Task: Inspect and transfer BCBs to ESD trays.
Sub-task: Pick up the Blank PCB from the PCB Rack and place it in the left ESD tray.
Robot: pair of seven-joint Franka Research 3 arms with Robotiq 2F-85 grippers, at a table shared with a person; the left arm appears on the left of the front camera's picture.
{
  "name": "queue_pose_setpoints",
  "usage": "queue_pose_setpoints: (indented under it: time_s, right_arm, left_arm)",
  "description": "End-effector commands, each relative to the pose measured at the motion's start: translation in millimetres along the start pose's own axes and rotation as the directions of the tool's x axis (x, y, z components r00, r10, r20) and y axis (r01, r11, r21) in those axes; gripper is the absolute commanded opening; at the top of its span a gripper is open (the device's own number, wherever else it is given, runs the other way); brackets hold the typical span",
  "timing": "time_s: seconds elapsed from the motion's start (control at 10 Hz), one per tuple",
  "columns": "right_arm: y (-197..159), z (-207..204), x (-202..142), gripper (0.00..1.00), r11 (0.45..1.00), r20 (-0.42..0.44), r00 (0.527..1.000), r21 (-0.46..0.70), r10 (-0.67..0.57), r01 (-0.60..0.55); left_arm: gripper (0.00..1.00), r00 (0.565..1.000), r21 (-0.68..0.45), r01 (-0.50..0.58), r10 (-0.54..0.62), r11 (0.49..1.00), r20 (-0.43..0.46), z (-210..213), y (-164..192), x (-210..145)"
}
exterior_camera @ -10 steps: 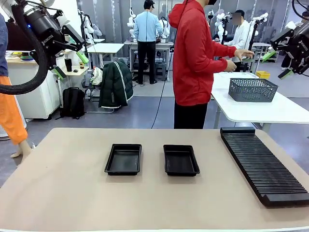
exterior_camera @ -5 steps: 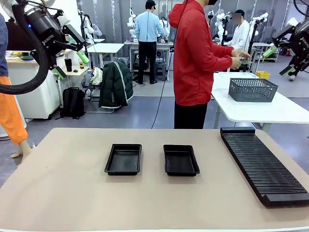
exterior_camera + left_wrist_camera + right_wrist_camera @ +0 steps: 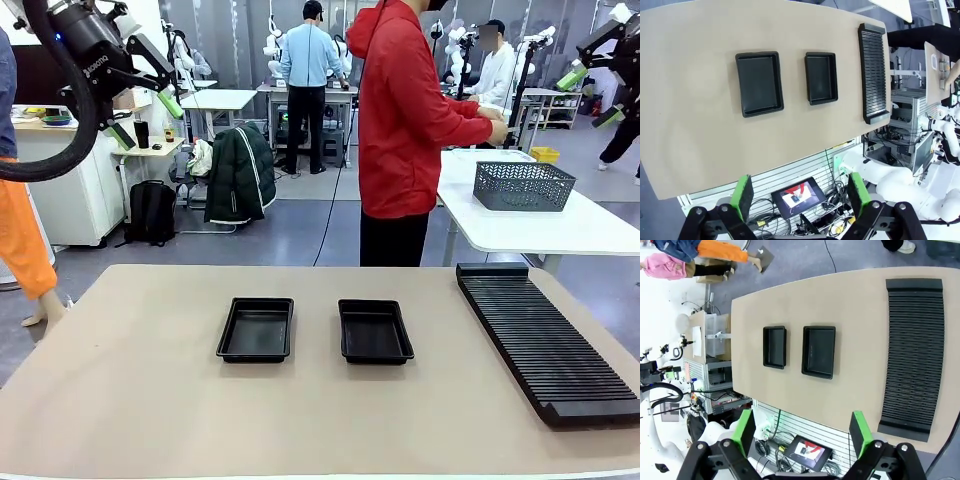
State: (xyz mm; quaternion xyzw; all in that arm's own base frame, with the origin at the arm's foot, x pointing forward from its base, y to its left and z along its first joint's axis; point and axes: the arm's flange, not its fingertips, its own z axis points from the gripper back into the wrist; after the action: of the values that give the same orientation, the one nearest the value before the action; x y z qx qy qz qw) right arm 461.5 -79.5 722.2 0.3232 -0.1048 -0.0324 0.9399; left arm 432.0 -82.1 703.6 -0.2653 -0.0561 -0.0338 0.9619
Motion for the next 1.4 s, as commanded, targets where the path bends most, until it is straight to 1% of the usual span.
queue_pose_setpoints:
  time_s: [0.0,0.3,0.5,0.7,0.8,0.9,1.0,1.2,1.3]
  right_arm:
    - [-4,5,-1,1.0,1.0,0.011,1.0,-0.004,-0.021,0.021]
    - [-6,15,-1,1.0,0.999,0.017,0.999,-0.023,-0.029,0.029]
    - [-9,21,-3,1.0,0.998,0.031,0.999,-0.054,-0.04,0.041]
    - [-10,29,-5,1.0,0.996,0.052,0.998,-0.075,-0.04,0.044]
    - [-11,32,-6,1.0,0.996,0.064,0.997,-0.076,-0.041,0.046]
    - [-12,33,-6,1.0,0.996,0.068,0.997,-0.075,-0.041,0.046]
    - [-13,33,-6,1.0,0.996,0.067,0.997,-0.073,-0.039,0.044]
    - [-17,31,-7,1.0,0.995,0.059,0.998,-0.085,-0.038,0.043]
    - [-20,32,-8,1.0,0.996,0.058,0.998,-0.085,-0.034,0.039]
  left_arm:
    - [1.0,0.999,0.072,-0.024,0.026,0.997,-0.027,7,-13,7]
    - [1.0,0.998,0.09,-0.034,0.039,0.995,-0.048,14,-20,13]
    - [1.0,0.995,0.122,-0.058,0.066,0.991,-0.069,16,-25,14]
    - [1.0,0.995,0.145,-0.056,0.067,0.988,-0.07,21,-28,14]
    - [1.0,0.996,0.176,-0.056,0.068,0.983,-0.06,23,-30,16]
    - [1.0,0.999,0.199,-0.042,0.047,0.979,-0.019,27,-34,17]
    - [1.0,1.0,0.218,-0.026,0.027,0.976,0.002,29,-38,17]
    - [1.0,1.0,0.243,-0.007,0.006,0.97,0.007,34,-42,21]
    - [1.0,0.999,0.271,0.018,-0.025,0.962,0.024,34,-47,22]
